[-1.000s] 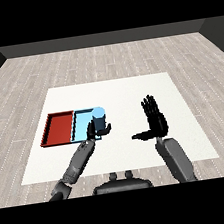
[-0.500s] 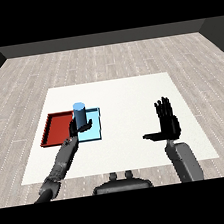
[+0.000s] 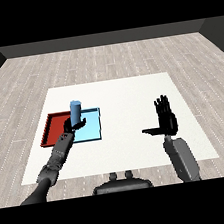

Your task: Pick the blue can and put it in the blue box

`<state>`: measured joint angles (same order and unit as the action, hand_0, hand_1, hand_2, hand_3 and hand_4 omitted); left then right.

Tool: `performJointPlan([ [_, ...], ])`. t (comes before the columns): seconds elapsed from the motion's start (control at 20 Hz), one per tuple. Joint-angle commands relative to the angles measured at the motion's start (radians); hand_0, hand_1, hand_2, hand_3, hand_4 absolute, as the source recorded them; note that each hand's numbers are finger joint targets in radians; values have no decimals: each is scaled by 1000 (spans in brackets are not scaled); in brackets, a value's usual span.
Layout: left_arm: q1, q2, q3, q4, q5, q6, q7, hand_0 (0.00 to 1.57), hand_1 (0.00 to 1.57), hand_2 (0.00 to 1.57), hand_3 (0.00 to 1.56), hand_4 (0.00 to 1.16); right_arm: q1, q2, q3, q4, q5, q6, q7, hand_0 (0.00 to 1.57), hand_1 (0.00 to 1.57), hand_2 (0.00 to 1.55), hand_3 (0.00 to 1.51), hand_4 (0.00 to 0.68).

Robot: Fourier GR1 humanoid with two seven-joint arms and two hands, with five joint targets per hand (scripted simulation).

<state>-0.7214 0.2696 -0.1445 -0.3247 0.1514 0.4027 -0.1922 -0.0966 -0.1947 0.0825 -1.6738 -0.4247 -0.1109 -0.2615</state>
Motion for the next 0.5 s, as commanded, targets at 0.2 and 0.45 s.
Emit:
performJointPlan([
  [0.2, -113, -39, -41, 247, -94, 1, 91, 1522, 1522, 1397, 1141, 906, -56, 25, -17, 125, 11, 13, -23, 0, 0, 0, 0, 0],
  [0.45, -103, -103, -45, 298, -111, 2, 144, 1500, 1500, 1398, 543, 854, 16, 15, -28, 74, -6, 46, -31, 0, 0, 0, 0, 0],
])
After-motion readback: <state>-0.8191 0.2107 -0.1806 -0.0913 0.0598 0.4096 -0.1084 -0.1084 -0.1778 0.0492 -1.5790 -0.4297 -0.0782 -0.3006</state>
